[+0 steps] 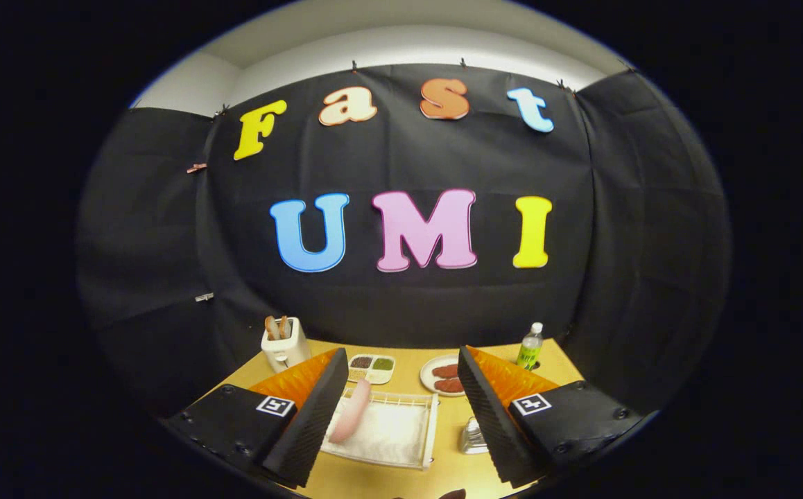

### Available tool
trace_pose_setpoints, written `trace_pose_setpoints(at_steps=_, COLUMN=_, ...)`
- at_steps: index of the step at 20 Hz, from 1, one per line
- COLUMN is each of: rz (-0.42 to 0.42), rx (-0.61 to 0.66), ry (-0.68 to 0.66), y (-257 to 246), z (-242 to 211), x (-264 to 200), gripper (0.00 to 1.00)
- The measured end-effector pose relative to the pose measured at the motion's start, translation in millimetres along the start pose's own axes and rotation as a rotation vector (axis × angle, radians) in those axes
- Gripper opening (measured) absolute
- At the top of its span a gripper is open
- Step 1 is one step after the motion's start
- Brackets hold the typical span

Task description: Take the plate from the dish rack, then take the spoon from the basket and place it into the plate.

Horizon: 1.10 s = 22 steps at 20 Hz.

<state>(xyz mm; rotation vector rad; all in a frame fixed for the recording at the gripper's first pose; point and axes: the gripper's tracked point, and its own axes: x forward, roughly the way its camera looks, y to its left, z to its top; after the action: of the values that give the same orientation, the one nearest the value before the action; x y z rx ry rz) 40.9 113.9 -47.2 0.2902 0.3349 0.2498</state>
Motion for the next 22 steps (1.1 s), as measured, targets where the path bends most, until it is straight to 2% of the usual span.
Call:
trace_pose_setpoints(at_steps=8, rz=0.061, rx=0.055, ry=0.322, y=43, z=-102, x=89, gripper=0.98)
trace_pose_setpoints(at_steps=15, rz=0.047, rx=0.071, ry=0.53, y=65, z=-186, x=140, gripper=0.99)
trace_pose_setpoints(at_steps=19, rz=0.059, rx=0.127, ry=0.623, y=78, z=-215, x=153, gripper=0.9)
trace_pose_setpoints(at_steps=21, rz=0.049, rx=0.135, ry=0.642, y=78, z=-220, x=156, gripper=0.75)
trace_pose_setpoints(at_steps=22, rz=0.037, rx=0.132, ry=0.644, y=75, z=-222, x=156, gripper=0.59)
